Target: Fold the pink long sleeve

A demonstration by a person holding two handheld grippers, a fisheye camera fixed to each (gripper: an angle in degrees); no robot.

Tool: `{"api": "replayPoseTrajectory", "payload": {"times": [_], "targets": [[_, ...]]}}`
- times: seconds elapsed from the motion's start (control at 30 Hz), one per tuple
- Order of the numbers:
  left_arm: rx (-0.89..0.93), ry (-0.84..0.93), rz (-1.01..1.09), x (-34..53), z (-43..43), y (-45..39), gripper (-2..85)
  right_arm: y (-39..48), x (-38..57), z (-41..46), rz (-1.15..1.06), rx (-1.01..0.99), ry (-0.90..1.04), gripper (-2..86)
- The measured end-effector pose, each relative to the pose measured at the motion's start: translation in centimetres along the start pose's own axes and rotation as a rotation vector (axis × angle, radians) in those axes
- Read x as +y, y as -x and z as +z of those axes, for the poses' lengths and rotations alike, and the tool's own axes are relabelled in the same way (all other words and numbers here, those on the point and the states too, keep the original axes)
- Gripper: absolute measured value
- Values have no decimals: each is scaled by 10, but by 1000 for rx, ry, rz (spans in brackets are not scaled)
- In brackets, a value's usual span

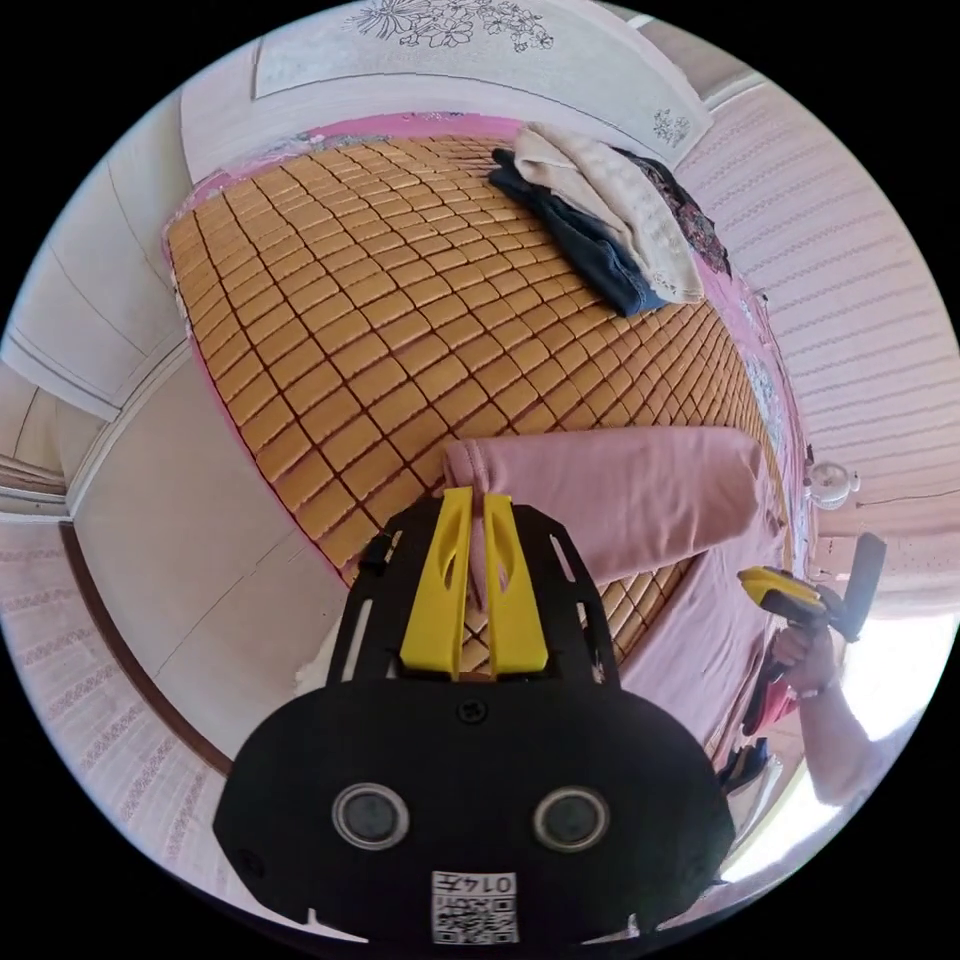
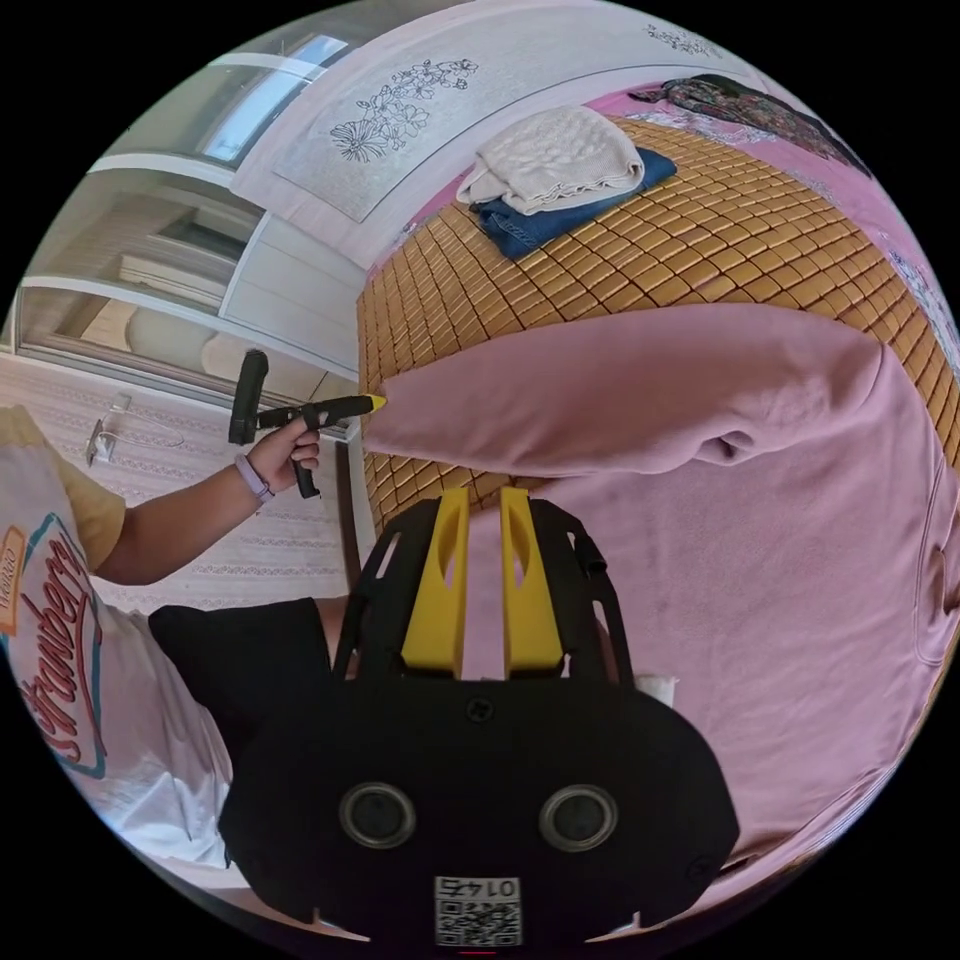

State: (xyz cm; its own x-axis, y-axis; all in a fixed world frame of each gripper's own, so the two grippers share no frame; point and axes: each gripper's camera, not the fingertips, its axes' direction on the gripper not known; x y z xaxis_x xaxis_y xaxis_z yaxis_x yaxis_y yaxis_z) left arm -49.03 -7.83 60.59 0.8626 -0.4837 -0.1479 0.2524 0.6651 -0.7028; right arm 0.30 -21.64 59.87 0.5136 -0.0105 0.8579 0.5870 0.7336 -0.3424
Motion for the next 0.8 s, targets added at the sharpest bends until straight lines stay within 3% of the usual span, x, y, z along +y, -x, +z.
{"api": "replayPoseTrajectory", "payload": {"times": [0.1,0.13,0.23,0.5,0.63,0.67,0.8], "targets": [[52,-228,23,-45,-43,15,2,7,-3,4,-20,21,1,55],[143,-315,29,-62,-60,21,7,8,-5,6,-18,26,6,55],[186,-408,33,-87,-98,31,41,9,-9,9,-8,23,-13,56],[80,-324,31,-95,-82,37,91,19,-34,34,-64,182,-24,82],[5,-174,65,-104,-32,24,121,20,-58,40,-133,320,-41,100],[14,-87,72,-106,-14,23,117,19,-60,40,-140,327,-39,101],[-118,-113,113,-93,-14,19,71,8,-70,34,-139,332,-60,103]]}}
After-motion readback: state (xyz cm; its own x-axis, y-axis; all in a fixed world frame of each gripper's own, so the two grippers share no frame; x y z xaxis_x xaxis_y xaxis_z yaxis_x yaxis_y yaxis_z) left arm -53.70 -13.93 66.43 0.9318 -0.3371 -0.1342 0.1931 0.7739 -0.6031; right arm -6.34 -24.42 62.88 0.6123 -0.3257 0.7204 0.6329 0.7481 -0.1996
